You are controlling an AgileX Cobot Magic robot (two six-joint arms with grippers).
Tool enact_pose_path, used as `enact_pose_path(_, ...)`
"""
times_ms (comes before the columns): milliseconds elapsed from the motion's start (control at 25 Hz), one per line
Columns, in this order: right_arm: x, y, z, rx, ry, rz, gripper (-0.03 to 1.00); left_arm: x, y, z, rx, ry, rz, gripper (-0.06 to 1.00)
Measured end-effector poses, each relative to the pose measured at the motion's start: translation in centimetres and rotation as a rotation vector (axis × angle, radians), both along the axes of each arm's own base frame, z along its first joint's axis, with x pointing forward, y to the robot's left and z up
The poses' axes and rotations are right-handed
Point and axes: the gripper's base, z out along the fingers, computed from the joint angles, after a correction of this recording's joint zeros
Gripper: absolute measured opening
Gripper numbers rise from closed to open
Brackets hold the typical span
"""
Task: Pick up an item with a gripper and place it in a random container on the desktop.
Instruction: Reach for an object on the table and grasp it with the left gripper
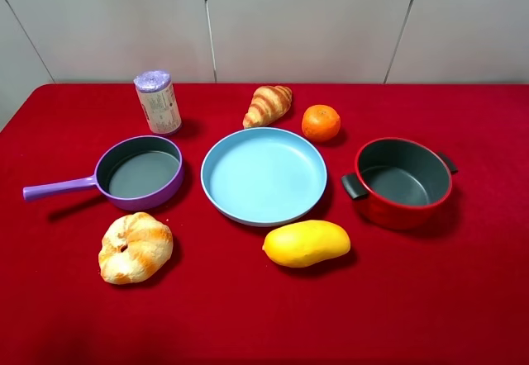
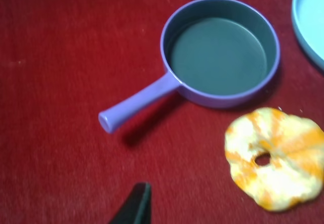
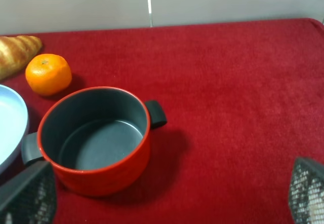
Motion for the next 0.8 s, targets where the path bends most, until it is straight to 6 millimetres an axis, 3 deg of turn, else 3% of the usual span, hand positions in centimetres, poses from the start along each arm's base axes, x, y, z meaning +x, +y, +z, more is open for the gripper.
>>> enact_pose_path(400,0.0,0.0,0.0,0.000,0.000,0.000,0.69,6.6,-0.4,0.3,0.052,0.110,-0.043,0.99)
enact_pose_path(800,0.0,0.0,0.0,0.000,0.000,0.000,0.69,13.7,-2.8,2.2,0.120,0.109,-0.150,0.99)
